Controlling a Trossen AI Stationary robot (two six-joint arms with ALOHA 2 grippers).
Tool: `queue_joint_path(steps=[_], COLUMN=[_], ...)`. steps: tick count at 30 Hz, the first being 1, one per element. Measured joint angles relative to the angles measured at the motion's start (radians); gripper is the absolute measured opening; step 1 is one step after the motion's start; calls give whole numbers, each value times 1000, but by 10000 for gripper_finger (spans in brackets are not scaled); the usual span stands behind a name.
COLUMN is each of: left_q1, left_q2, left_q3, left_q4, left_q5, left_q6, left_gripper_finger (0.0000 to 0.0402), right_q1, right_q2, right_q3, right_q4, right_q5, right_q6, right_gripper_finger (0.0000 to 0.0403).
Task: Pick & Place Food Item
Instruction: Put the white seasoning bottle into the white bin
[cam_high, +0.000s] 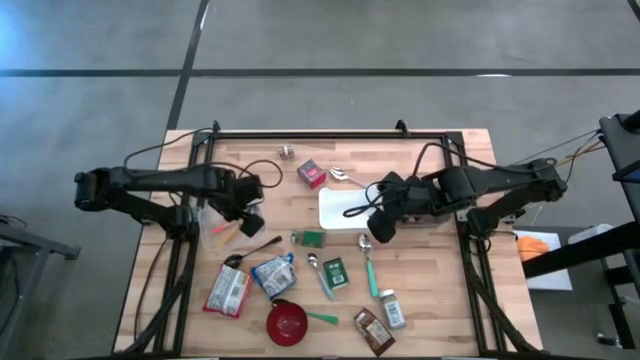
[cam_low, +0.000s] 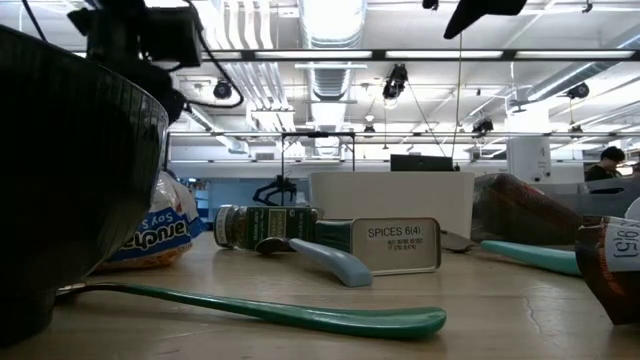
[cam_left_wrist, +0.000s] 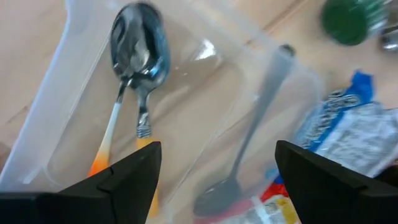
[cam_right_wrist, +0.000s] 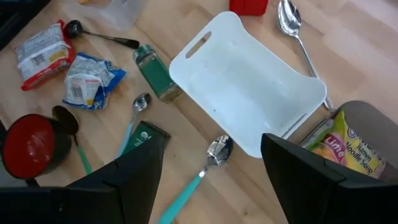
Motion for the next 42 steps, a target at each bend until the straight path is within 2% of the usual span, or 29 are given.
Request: queue_joint_path(steps=[5,11,16,24,29,35,42], left_q1=[-10,-30,-57,-117,-126,-126,-126], left_q2=[-13,-65,-123,-149,-128,-105,-99], left_q3=[65,124,142,141,141,139,139], left_q4=[-37,-40,41,315,458,502,507], left_q5=[-24,-94,-127,-119,-56,-30,4], left_q6=[1,19,66,128,182,189,177], left_gripper_finger=[319,319,320,320,320,320,320], right_q1=[5,74,153,308,406,470,476], right_q2=[21,69,119,171,228,331,438], right_q3=[0,-2,-2,-4,-4,-4,-4], right_q4=[-97,-148,-165,-170,-120,-39,24], right_q5=[-72,-186,-260,-282,-283,-281,-285], right_q6=[187,325,448,735,886,982,984], right_gripper_finger=[267,267,267,267,267,267,267])
